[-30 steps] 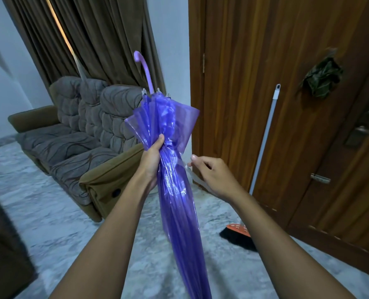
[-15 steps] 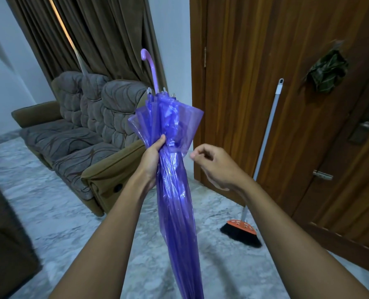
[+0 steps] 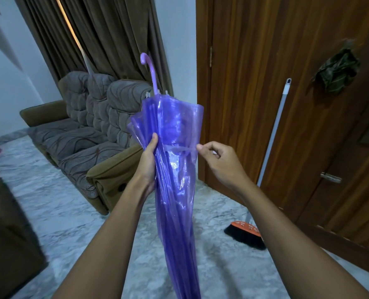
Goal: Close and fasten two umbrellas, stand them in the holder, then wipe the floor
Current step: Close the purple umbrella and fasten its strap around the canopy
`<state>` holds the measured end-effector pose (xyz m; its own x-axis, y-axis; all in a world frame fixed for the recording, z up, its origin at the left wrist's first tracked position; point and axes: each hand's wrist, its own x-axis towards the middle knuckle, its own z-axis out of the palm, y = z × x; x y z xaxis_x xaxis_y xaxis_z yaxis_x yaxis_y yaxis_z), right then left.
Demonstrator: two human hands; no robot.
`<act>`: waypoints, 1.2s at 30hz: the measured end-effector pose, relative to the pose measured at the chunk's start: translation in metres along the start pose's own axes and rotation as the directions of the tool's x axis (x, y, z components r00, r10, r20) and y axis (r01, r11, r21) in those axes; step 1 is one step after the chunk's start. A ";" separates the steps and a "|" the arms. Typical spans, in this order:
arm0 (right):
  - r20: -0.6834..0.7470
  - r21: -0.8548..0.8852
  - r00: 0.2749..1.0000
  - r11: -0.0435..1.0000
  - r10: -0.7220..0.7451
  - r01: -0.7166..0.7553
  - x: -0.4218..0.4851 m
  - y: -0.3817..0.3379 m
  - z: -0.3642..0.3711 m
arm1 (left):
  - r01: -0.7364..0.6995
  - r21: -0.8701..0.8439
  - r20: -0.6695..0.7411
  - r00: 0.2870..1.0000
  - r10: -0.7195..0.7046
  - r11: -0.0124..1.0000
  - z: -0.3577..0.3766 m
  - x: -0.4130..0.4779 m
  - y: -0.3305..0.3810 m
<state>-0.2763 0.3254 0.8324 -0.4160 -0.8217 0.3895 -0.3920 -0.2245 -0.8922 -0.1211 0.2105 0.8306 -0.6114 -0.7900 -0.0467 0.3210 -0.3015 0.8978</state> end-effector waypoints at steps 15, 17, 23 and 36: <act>0.173 -0.064 0.985 0.998 0.002 0.009 0.002 -0.002 0.020 | 0.021 -0.040 -0.013 1.000 -0.022 0.999 0.005 0.005 -0.009; 0.176 -0.164 0.983 0.983 -0.053 0.082 0.001 -0.004 0.022 | 0.024 -0.046 -0.053 0.998 -0.027 0.999 0.006 0.003 -0.009; 0.188 0.021 0.971 0.987 0.150 -0.157 0.003 -0.003 0.026 | -0.009 0.025 -0.073 0.997 0.010 1.000 0.000 0.004 -0.009; 0.241 0.224 0.951 0.942 0.194 -0.249 0.005 -0.009 0.034 | -0.029 0.066 0.035 0.999 0.027 0.997 0.006 -0.008 -0.009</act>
<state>-0.2473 0.3054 0.8351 -0.2736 -0.9513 0.1417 -0.0822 -0.1236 -0.9889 -0.1237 0.2233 0.8254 -0.6277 -0.7784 -0.0074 0.2897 -0.2424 0.9259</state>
